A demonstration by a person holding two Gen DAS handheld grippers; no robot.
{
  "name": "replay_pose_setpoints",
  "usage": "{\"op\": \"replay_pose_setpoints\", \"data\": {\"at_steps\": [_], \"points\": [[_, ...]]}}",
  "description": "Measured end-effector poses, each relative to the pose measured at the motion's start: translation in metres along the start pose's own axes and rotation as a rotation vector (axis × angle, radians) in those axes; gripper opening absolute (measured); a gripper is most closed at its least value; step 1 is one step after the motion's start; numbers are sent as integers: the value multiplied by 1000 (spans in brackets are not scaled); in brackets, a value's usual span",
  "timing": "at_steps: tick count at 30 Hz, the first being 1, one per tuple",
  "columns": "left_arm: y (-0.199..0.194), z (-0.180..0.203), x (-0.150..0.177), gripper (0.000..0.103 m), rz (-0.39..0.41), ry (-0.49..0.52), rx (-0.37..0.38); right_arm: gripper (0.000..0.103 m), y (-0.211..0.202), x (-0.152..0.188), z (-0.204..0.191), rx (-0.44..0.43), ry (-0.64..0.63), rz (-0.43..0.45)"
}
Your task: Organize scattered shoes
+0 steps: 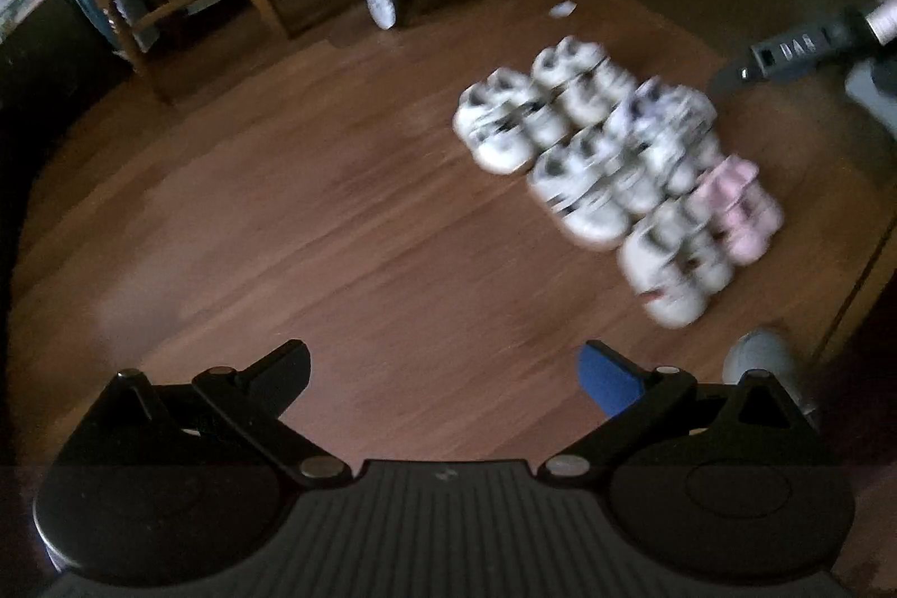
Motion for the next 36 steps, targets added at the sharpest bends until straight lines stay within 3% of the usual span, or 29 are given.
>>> {"op": "replay_pose_setpoints", "data": {"at_steps": [6, 10, 18, 27, 36], "points": [[-4, 29, -7, 103, 55, -30, 14, 103, -40, 30, -12, 56, -10, 60], [-12, 47, -17, 103, 149, -4, -6, 103, -62, 51, -15, 84, 16, 75], [-22, 79, -26, 103, 233, -41, 98, 103, -91, 62, -5, 213, 37, 87], [-13, 99, -25, 103, 241, -85, 125, 103, -91, 68, -1, 292, -11, 59], [-3, 112, -22, 103, 247, -65, 155, 103, -80, 71, 1, 302, -29, 33]]}}
Point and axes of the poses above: each gripper's, at about its wrist camera, not at the fingertips, and y roughly the way its jaws point, z to its right, x to its underside, the point moved 6 cm from there along y, roughly the way its jaws point, and after that the axes turned 8 degrees about z, right-handed, at the moved point
